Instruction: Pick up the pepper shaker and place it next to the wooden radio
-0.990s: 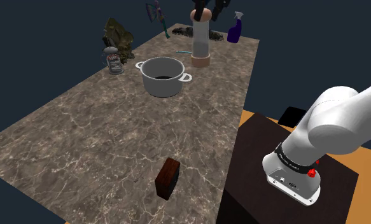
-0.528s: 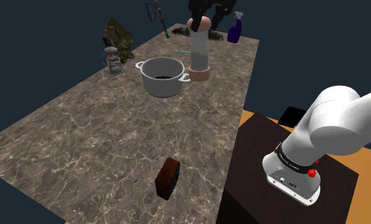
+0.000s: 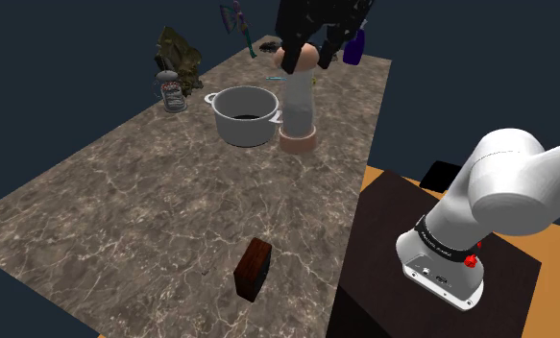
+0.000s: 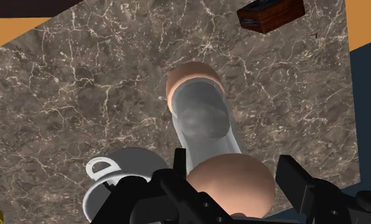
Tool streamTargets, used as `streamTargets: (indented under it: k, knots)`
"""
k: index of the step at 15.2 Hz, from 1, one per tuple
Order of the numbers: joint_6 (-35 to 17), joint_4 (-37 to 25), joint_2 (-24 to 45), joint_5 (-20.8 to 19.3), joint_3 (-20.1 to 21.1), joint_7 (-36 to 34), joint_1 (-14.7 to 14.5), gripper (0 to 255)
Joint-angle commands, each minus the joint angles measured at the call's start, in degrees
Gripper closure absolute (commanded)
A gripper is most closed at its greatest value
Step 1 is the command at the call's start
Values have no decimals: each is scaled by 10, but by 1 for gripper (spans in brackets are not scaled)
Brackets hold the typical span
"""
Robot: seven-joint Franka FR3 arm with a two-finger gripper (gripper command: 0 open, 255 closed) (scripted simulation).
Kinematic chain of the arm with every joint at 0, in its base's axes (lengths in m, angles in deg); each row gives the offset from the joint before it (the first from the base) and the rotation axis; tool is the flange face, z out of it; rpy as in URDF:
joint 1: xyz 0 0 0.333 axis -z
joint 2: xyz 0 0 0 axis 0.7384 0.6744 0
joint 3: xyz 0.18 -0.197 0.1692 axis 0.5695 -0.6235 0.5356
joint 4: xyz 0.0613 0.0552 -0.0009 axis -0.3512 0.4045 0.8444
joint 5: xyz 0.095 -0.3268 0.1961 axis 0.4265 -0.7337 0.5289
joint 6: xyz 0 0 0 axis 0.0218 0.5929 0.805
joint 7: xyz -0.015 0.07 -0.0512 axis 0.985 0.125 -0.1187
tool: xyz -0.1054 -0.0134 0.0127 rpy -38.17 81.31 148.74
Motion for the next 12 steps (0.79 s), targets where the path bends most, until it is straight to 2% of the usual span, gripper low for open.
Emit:
streamTargets:
  k: [1, 12]
  knots:
    - [3, -5, -2, 8, 22, -25, -6, 255]
    - [23, -67, 14, 47, 160, -178, -26, 255]
